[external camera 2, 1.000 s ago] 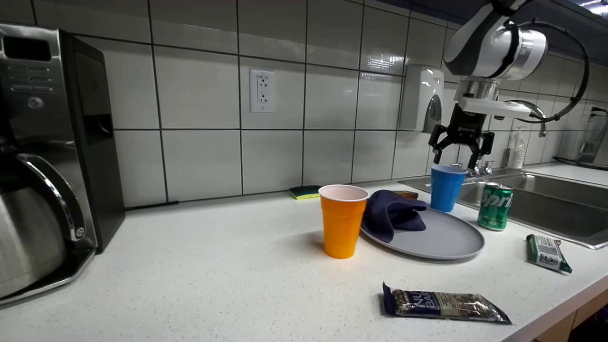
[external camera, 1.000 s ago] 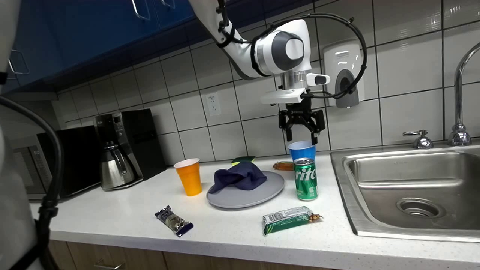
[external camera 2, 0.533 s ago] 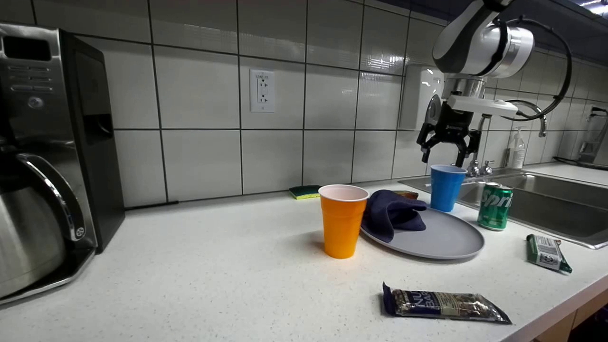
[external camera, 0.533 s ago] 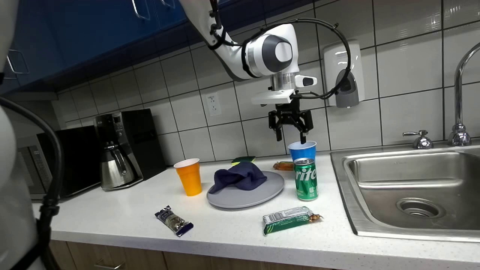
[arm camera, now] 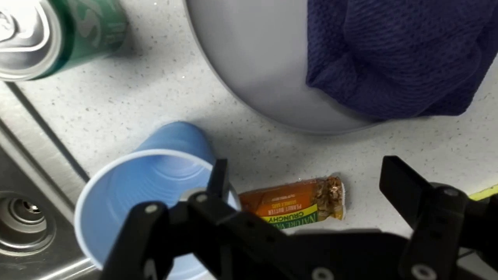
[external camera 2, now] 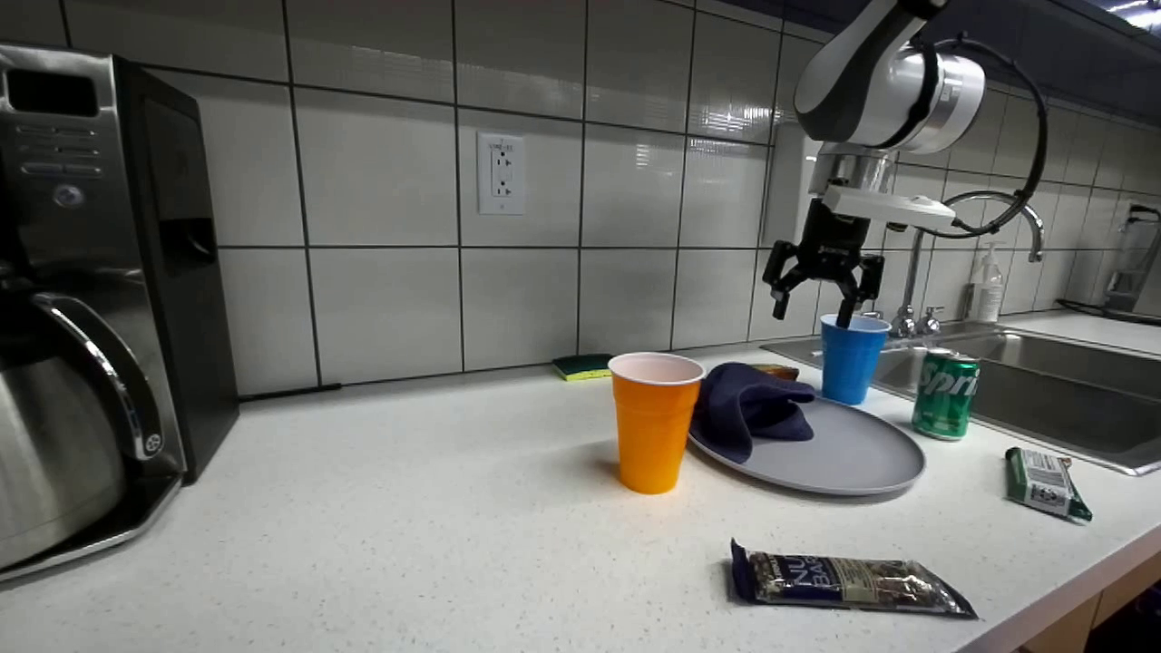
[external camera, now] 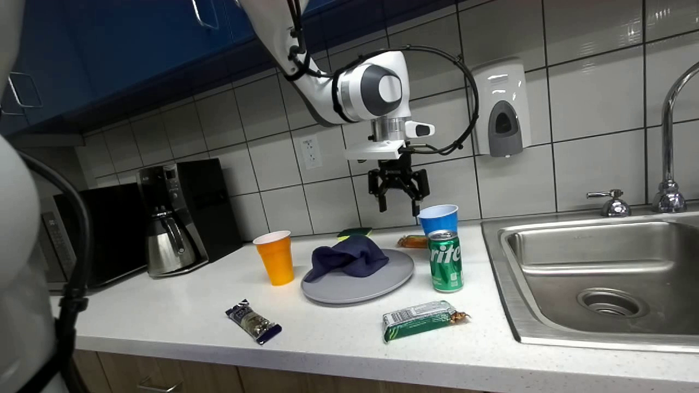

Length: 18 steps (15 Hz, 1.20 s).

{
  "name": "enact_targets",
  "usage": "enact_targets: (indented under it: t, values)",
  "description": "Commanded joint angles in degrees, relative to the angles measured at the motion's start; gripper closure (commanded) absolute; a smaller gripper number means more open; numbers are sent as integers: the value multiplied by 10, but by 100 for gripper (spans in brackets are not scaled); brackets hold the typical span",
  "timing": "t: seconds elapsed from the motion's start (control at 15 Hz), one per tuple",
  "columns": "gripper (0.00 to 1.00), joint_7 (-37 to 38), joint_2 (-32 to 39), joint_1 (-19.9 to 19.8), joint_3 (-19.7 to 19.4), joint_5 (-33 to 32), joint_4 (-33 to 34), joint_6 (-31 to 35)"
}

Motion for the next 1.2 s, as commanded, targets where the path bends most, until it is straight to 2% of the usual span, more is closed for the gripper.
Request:
enact_targets:
  t: [0.0,0.33,1.13]
  values:
    - [0,10,-18,7,20,4,-25,4]
    - [0,6,-17,18,38,14,-36,9]
    - [0,2,-11,21,48,21,-45,9]
